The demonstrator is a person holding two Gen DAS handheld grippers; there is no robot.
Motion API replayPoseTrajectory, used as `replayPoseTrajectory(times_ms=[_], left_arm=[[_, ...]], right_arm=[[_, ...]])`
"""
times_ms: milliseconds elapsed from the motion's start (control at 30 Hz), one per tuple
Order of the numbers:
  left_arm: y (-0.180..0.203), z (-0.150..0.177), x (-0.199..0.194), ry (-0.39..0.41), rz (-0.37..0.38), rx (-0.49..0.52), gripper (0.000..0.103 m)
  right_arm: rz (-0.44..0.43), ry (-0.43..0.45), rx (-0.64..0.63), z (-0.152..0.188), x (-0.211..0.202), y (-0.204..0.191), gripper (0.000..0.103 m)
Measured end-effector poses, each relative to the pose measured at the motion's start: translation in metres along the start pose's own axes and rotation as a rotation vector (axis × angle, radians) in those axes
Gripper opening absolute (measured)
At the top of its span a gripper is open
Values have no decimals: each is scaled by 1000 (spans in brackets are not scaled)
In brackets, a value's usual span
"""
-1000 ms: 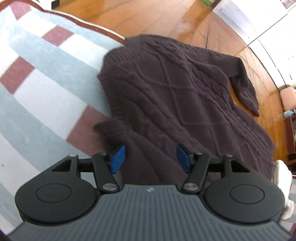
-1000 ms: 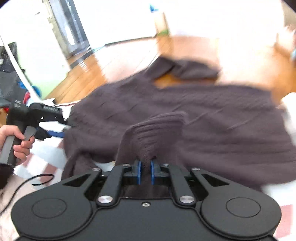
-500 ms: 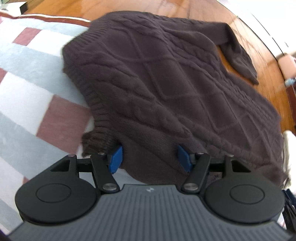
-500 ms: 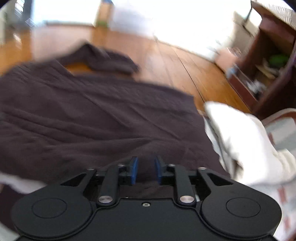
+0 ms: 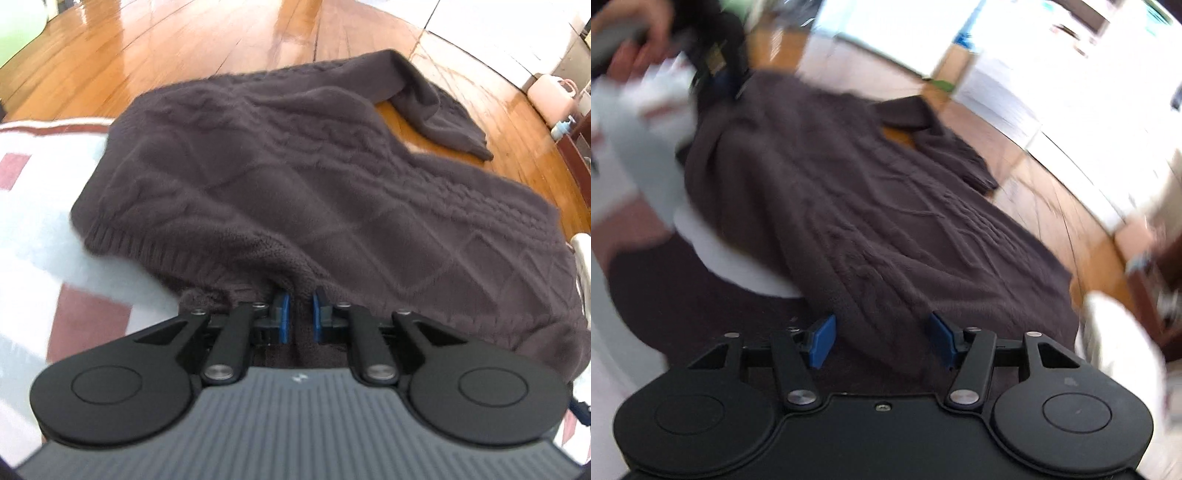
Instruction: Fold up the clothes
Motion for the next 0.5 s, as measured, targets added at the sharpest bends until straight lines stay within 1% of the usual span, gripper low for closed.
replayPoseTrajectory(times_ms=[33,233,333,367,433,467,500], left_arm=[[1,-5,2,3,9,5,11],[-3,-17,7,5,66,-20,11],[-5,-18,23,-8,65,-44,11],[-4,-19,27,-9,60,-41,11],[-3,-21,33,-8,54,-35,11],[-3,-21,34,-10,53,-38,11],[-3,-21,35,-12,51,-41,11]], right_arm=[[-11,-2,-2,-5,4,3,0],[-117,18,239,-36,11,41,0],[-171,27,360,-52,14,61,2],[-188,31,400,-58,15,68,9],[-224,37,481,-69,16,81,12],[-242,40,521,-75,17,88,28],[-281,48,538,-77,14,86,44]])
Point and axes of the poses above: each gripper's, at about its wrist camera, not at the fingertips, and x roughly the way its jaws point, y to its right, z to its underside, the point moved 7 cm from there along x, roughly the way its jaws point, and after that the axes turned 1 degree about x, right-handed, at the moved point
